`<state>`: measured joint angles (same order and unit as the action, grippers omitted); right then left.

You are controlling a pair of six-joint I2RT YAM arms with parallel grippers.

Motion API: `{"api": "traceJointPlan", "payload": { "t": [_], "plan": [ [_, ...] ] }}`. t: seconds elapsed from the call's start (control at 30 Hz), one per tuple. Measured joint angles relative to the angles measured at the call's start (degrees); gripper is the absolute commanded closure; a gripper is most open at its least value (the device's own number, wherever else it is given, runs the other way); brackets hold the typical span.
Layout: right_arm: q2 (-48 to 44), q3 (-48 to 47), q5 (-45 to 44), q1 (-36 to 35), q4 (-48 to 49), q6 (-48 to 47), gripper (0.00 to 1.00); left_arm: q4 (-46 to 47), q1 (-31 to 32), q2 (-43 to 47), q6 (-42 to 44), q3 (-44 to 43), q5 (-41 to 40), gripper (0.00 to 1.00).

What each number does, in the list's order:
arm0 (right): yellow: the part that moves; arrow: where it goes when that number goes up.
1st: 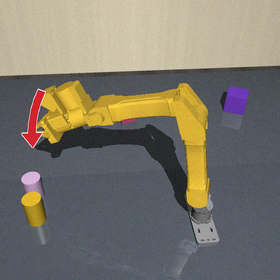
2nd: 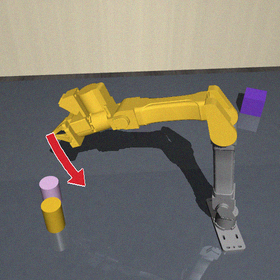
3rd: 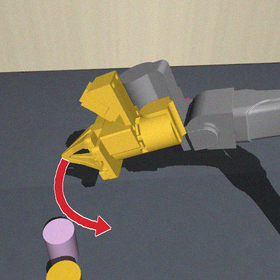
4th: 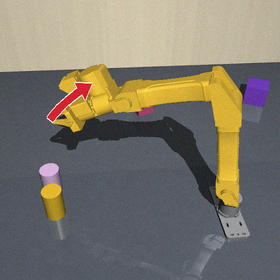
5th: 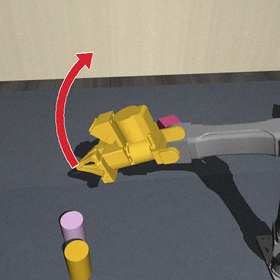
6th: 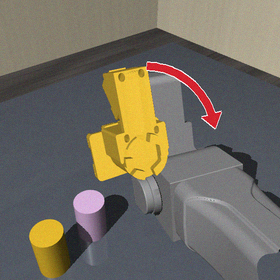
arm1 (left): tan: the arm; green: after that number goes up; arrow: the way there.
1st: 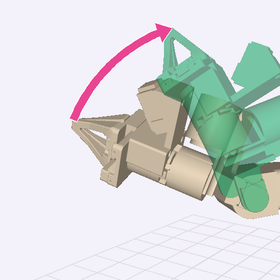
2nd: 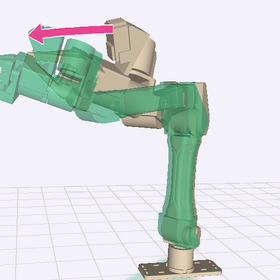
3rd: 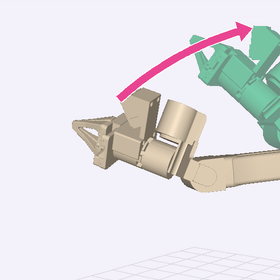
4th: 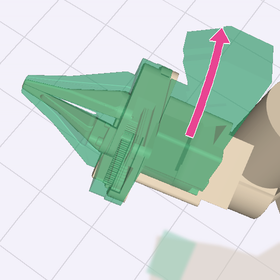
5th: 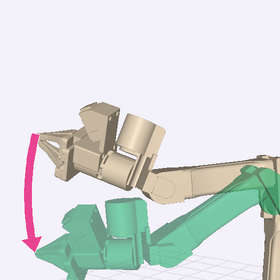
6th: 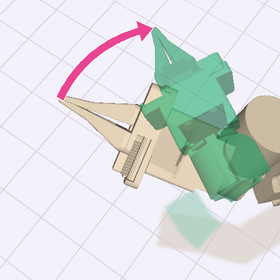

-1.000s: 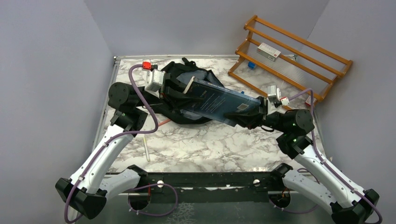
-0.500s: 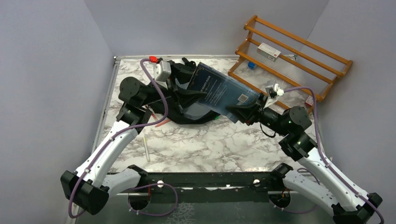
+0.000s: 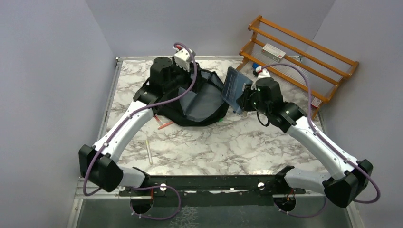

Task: Pack the student bag
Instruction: Pick up the book from the center of the board, then place the book in the student bag.

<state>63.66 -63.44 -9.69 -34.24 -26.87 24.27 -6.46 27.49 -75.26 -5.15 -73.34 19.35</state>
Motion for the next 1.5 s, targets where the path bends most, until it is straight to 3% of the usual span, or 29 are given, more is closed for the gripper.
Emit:
{"api": "traceJointPlan", "payload": {
  "t": [0.27, 0.7, 0.97, 1.3, 1.5],
  "plan": [
    [3.30, -1.92, -0.74, -0.46, -7.50, 1.95, 0.99, -9.70, -0.11, -11.78, 8.48, -0.48, -16.15, 0.18],
    [-0.70, -2.14, -2.60, -0.52, -8.90, 4.59, 1.00, -14.25, 0.57, -26.25, 18.32, -9.03, -21.70, 0.10],
    [-3.19, -0.50, -3.21, -0.52, -7.37, 4.70, 1.00, -15.63, 7.08, -32.04, 23.17, -9.05, -31.76, 0.12],
    [-6.91, 0.74, -3.17, -0.52, -6.40, 4.68, 0.99, -16.55, 8.94, -37.42, 25.97, -9.16, -45.22, 0.35],
    [-7.34, 0.98, -3.10, -0.52, -5.35, 5.05, 0.99, -16.55, 8.83, -38.47, 26.69, -9.99, -48.63, 0.68]
  ]
}}
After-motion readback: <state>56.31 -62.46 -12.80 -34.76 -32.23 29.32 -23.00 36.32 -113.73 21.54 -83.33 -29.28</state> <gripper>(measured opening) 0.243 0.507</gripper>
